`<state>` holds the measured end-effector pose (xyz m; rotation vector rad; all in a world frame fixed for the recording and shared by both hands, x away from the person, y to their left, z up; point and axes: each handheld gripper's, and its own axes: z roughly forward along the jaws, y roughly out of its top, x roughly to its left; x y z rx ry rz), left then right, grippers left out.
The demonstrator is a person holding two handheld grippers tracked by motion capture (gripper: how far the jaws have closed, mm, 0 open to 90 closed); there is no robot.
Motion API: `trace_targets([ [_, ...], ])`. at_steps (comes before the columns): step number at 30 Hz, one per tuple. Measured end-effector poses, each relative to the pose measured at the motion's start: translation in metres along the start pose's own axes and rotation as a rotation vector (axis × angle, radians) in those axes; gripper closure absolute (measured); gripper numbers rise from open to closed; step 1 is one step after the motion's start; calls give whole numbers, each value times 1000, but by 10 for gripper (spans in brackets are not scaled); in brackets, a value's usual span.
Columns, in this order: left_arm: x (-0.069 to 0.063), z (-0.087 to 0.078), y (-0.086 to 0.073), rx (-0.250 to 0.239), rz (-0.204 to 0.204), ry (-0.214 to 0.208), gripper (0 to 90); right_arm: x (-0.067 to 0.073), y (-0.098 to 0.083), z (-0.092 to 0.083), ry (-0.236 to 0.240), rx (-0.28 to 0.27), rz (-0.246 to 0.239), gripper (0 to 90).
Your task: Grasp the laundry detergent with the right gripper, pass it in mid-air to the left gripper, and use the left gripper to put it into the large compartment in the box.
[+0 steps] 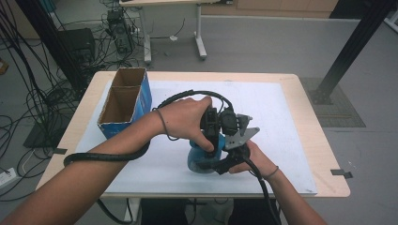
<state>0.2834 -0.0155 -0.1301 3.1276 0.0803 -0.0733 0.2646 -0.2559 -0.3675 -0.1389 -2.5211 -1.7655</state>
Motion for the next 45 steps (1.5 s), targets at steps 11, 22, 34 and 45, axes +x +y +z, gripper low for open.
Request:
trace_targets([
  [11,1,1,-1,2,-4,0,373,0,-1,1,-2,-3,2,418],
  [22,0,-1,-3,0,-8,2,373,0,0,1,-1,-5,1,418],
  [34,-2,-2,-5,-2,-13,6,373,1,1,3,0,-9,-3,418],
  [45,-3,-2,-6,-2,-13,7,373,0,2,4,3,-8,-6,419],
])
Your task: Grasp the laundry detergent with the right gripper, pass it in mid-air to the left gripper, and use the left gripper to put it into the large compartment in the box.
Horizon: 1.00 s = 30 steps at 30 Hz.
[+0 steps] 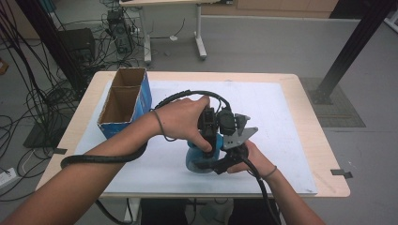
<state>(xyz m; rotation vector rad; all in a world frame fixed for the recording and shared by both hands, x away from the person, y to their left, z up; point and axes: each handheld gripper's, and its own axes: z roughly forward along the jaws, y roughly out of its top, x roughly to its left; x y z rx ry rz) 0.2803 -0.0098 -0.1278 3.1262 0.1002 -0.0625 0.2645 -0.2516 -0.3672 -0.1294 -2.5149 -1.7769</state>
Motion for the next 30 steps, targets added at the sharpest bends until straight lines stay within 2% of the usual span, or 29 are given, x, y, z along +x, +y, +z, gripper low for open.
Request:
trace_targets([
  [30,0,0,0,-1,-3,-2,374,-1,0,0,5,0,3,418],
])
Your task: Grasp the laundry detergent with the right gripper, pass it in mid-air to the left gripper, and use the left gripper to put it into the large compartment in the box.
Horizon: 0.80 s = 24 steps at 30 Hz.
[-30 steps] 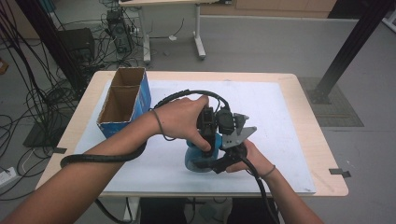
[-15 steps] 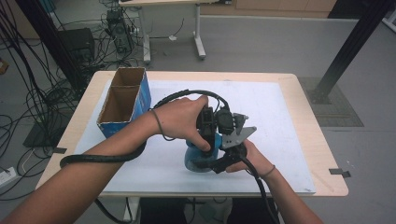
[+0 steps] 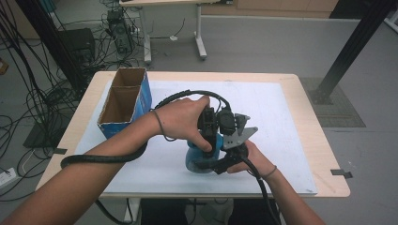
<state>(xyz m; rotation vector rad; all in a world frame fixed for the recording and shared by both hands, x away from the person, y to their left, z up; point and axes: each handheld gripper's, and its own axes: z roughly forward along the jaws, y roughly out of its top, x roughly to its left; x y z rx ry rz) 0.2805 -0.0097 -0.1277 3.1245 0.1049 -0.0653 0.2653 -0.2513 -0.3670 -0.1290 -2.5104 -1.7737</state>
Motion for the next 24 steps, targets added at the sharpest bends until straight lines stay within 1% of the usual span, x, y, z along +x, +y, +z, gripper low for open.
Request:
trace_targets([
  [11,0,0,0,3,0,-2,374,0,0,0,4,1,3,418],
  [14,-1,0,-2,-9,-2,5,374,-1,0,0,2,0,0,418],
  [17,0,-1,-1,-4,-3,3,375,-1,1,0,0,1,-5,418],
  [21,-1,-1,-1,-1,-3,4,375,-1,1,0,4,-1,1,418],
  [22,0,-1,0,2,-5,3,375,-2,1,0,4,0,-5,418],
  [24,-1,-1,-1,-3,-7,2,375,-2,1,0,5,1,-2,418],
])
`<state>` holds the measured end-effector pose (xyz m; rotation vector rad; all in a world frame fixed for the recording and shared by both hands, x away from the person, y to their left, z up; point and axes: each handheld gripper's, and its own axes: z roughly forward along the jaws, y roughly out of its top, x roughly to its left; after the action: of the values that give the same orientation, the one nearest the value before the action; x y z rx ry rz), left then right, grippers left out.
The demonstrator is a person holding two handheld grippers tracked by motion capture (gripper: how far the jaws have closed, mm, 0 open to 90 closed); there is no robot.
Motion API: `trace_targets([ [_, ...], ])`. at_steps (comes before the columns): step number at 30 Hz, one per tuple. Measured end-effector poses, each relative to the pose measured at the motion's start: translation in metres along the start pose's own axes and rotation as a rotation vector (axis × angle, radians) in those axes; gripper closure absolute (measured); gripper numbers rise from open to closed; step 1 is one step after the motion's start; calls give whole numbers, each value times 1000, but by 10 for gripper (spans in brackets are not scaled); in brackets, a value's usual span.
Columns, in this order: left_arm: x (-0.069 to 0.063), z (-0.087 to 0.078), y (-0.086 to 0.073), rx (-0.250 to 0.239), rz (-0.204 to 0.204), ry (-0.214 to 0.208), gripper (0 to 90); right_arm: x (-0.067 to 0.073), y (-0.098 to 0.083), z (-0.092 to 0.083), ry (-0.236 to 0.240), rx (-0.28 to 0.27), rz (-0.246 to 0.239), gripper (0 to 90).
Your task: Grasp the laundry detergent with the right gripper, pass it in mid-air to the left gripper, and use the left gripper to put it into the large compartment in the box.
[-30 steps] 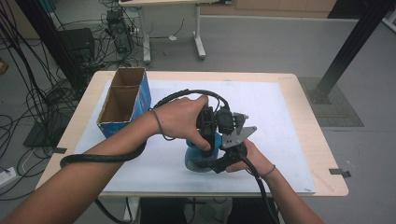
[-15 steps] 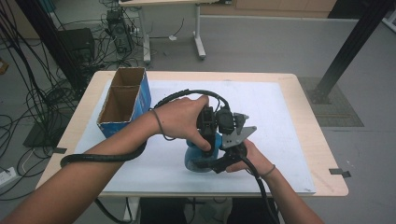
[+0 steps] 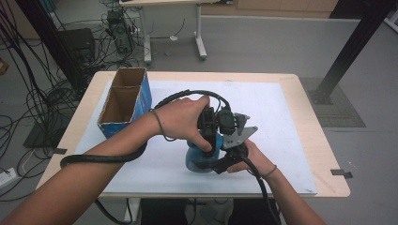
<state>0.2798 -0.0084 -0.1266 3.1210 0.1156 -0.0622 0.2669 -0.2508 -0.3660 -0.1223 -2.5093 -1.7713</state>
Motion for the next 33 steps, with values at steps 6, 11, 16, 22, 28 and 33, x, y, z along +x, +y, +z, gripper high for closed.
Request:
trace_targets([
  [6,-1,-1,0,2,-3,2,375,0,0,0,5,-5,-2,418],
  [11,-2,-1,0,3,-4,2,375,1,-1,1,4,-8,-3,418],
  [16,-2,-3,0,5,-6,4,376,0,-2,0,3,-17,-5,416],
  [22,-3,-5,1,11,-9,9,377,1,-5,-1,-1,-38,-2,406],
  [28,-2,-7,1,3,-12,0,377,2,-8,-2,-18,-51,18,280],
  [33,-2,-6,4,13,-10,-1,377,0,-15,-5,-19,-103,58,151],
])
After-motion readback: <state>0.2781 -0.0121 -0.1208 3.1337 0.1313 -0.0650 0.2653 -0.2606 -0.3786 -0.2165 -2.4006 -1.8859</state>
